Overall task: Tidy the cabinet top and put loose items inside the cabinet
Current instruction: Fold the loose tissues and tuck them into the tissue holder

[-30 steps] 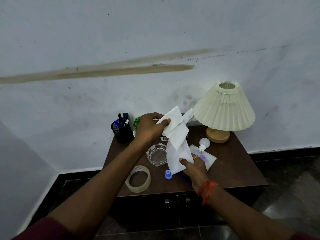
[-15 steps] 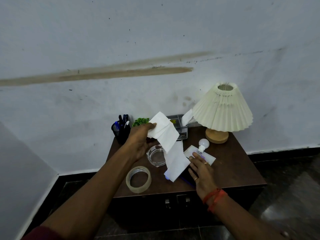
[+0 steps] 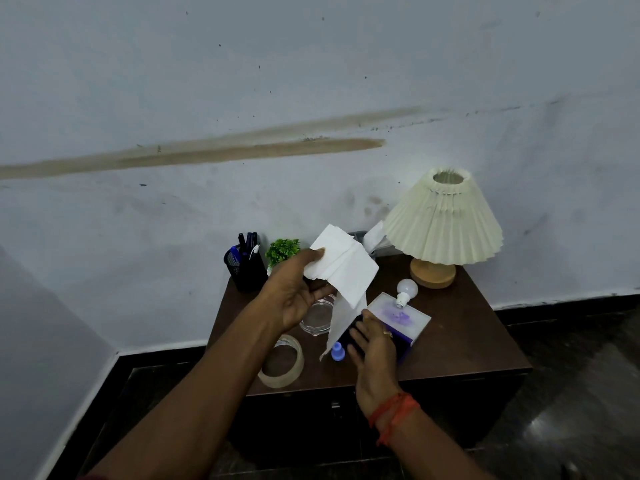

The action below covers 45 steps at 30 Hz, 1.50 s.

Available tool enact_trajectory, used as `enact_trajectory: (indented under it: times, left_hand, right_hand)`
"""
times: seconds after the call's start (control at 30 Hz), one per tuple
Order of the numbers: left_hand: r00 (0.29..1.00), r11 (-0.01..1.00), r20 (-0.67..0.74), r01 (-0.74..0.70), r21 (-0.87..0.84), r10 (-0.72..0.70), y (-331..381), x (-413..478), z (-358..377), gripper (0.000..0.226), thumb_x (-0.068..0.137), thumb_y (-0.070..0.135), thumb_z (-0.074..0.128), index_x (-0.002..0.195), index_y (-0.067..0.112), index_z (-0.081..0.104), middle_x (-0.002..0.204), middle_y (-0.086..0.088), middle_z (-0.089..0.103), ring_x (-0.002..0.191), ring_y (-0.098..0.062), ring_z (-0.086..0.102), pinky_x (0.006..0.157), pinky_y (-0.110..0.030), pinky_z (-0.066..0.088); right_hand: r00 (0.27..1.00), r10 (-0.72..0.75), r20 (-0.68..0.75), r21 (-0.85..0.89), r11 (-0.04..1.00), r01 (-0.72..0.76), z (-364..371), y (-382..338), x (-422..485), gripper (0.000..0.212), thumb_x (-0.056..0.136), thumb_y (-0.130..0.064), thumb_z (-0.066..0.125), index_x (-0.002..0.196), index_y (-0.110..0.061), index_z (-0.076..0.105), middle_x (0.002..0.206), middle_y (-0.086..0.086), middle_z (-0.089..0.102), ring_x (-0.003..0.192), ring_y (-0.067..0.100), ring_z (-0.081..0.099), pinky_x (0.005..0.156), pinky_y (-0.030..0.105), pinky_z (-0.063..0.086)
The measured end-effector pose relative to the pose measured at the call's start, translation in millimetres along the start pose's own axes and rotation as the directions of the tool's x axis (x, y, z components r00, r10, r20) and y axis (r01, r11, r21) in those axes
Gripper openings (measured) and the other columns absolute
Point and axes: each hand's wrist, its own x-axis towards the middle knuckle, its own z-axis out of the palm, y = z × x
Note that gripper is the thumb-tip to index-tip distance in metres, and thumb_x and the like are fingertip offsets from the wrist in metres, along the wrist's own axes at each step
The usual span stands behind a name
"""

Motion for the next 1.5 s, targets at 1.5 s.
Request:
enact_trajectory:
  times: [1.5]
  left_hand:
    - [0.921, 0.849, -0.218, -0.18, 0.497, 0.322, -53.5, 8.9, -41.7, 0.01, 0.091, 0.016, 0.062, 0.097, 0.009, 0.065, 0.093, -0.011, 0.068, 0.078, -0.022, 0.064, 0.057, -0.033, 0.055]
  right_hand:
    - [0.996, -0.072, -0.055, 0.02, 0.997, 0.073, -28.8, -2.5, 27.8, 0.013, 0.085, -0.003, 0.064, 0.093, -0.013, 0.067, 0.104, 0.013, 0.067, 0.084, 0.024, 0.063, 0.077, 0.043, 0.055]
